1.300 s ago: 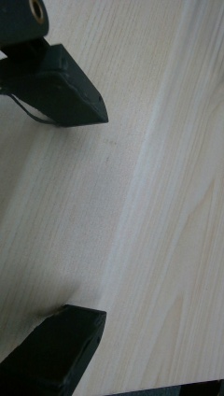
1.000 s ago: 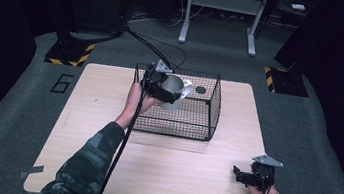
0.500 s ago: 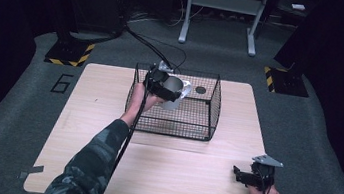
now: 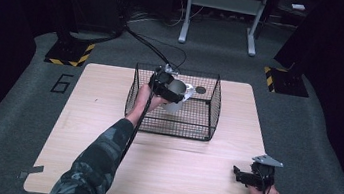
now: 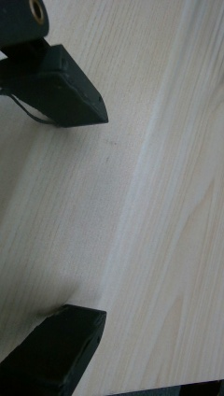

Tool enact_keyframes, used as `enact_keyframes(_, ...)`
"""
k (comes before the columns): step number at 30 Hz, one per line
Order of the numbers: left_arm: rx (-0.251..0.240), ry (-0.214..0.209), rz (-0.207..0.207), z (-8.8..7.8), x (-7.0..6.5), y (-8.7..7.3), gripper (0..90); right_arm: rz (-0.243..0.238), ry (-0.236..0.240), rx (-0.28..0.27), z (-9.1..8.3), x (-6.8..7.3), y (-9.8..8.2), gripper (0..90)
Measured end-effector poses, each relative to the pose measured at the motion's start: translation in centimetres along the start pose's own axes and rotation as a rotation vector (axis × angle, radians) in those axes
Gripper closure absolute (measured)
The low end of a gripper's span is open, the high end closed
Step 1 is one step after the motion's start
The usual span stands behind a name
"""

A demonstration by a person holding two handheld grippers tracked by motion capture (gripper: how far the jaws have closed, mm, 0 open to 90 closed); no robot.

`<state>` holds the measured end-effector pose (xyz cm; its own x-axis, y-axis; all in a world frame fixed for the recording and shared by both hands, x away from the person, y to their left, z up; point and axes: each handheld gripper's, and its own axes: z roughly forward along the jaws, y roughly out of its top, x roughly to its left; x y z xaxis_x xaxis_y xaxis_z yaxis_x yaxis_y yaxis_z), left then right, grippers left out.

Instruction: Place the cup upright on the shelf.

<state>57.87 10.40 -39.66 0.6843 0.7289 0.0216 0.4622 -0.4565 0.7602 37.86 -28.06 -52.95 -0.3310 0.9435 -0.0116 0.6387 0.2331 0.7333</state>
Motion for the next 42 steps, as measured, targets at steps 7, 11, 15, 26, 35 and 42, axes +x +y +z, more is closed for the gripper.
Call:
enact_keyframes(7, 0.034, 0.003, 0.004, 0.9, 0.3, -0.3, 6.6, -0.001, 0.001, 0.001, 0.0, 0.0, 0.0, 5.5)
enact_keyframes(11, 0.051, 0.001, 0.006, 1.3, 0.4, -0.4, 6.6, 0.000, 0.001, 0.001, 0.0, 0.0, 0.0, 5.5)
enact_keyframes(15, 0.065, 0.002, 0.004, 1.7, 0.5, -0.5, 6.6, 0.000, 0.000, 0.000, 0.0, 0.0, 0.0, 5.5)
enact_keyframes(26, 0.099, -0.002, -0.001, 2.7, 0.5, -0.7, 6.5, 0.000, 0.001, 0.001, 0.0, 0.0, 0.0, 5.5)
enact_keyframes(35, 0.119, -0.005, -0.012, 3.2, 0.5, -1.0, 6.5, 0.000, 0.000, 0.000, 0.0, 0.0, 0.0, 5.5)
enact_keyframes(42, 0.142, 0.001, -0.013, 3.6, 0.5, -1.2, 6.5, 0.001, 0.001, -0.004, 0.0, 0.0, 0.0, 5.5)
